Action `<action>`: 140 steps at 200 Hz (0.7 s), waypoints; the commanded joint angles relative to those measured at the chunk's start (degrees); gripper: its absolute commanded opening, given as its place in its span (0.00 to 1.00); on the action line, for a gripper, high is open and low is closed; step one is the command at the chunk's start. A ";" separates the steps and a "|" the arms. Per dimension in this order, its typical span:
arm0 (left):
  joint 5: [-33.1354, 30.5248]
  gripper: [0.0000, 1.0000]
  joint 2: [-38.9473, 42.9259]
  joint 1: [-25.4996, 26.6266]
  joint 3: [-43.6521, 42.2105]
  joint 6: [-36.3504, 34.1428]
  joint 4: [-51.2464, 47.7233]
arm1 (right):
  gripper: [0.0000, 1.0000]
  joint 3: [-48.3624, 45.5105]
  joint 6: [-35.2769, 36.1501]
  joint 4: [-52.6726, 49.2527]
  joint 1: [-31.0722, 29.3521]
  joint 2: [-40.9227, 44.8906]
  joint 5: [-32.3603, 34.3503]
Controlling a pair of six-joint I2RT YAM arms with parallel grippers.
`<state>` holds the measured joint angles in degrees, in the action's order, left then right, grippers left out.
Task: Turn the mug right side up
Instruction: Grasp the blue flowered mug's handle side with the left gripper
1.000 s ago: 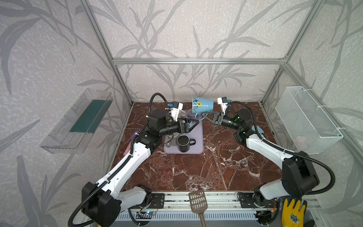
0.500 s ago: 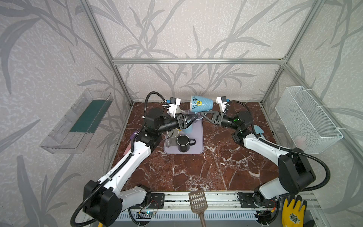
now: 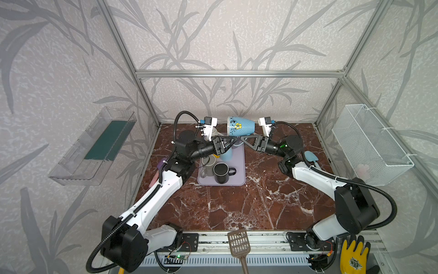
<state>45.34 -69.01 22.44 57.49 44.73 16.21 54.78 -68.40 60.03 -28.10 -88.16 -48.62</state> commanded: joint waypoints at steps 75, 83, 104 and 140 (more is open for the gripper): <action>0.91 0.34 -0.32 -0.55 -0.54 0.36 2.95 | 0.00 2.42 -2.52 9.39 -1.34 -1.93 0.19; 0.89 0.34 -0.41 -0.55 -0.39 0.35 2.86 | 0.00 2.51 -2.62 9.58 -1.45 -2.06 0.19; 0.87 0.34 -0.73 -0.60 -0.14 0.10 2.39 | 0.00 2.78 -2.74 9.80 -1.61 -2.19 0.45; 0.62 0.38 -0.86 -0.81 -0.01 -0.52 1.27 | 0.00 3.04 -2.79 10.11 -1.70 -2.19 0.47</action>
<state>45.30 -69.56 21.85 57.12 44.75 16.29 55.27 -71.37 64.10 -29.10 -90.74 -47.77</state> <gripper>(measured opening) 0.377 0.177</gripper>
